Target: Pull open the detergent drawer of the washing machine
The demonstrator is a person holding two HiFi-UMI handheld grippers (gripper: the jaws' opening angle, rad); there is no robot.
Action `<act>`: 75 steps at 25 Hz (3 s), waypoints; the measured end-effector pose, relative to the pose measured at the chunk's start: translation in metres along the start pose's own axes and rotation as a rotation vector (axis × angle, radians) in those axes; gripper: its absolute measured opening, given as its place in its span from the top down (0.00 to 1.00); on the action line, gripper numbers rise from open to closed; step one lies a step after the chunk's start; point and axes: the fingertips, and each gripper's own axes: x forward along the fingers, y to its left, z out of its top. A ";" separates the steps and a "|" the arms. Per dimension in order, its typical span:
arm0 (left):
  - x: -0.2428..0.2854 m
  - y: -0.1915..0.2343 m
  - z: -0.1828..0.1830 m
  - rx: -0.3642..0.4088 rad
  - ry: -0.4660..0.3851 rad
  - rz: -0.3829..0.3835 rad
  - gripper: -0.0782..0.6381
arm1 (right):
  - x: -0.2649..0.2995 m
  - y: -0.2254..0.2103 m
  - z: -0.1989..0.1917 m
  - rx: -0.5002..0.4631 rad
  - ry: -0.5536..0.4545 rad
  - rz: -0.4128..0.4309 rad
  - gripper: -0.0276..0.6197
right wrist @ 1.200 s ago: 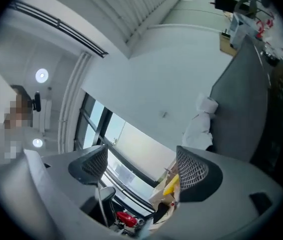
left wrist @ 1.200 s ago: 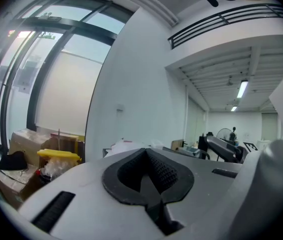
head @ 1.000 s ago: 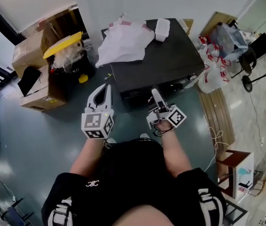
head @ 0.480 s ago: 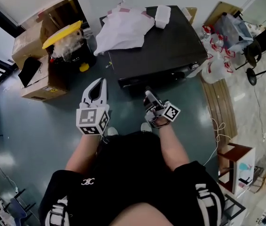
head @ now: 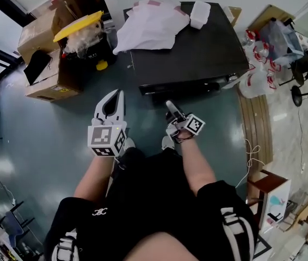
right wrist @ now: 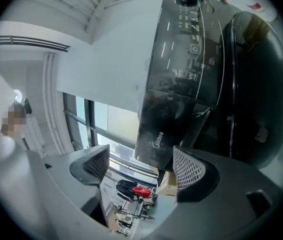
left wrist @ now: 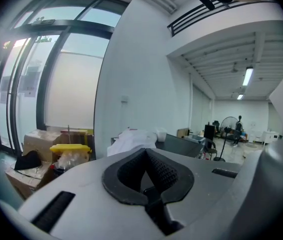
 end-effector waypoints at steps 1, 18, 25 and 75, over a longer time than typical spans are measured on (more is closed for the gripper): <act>0.002 0.001 -0.003 -0.004 0.007 0.005 0.90 | 0.003 -0.004 0.002 0.008 -0.001 0.003 0.34; 0.026 0.017 -0.039 -0.041 0.063 0.068 0.90 | 0.045 -0.047 0.026 0.064 -0.037 0.031 0.34; 0.032 0.017 -0.059 -0.058 0.086 0.069 0.90 | 0.056 -0.052 0.030 0.059 -0.034 0.063 0.34; 0.022 -0.004 -0.116 -0.084 0.103 0.006 0.90 | 0.022 -0.056 0.007 0.052 -0.034 0.159 0.60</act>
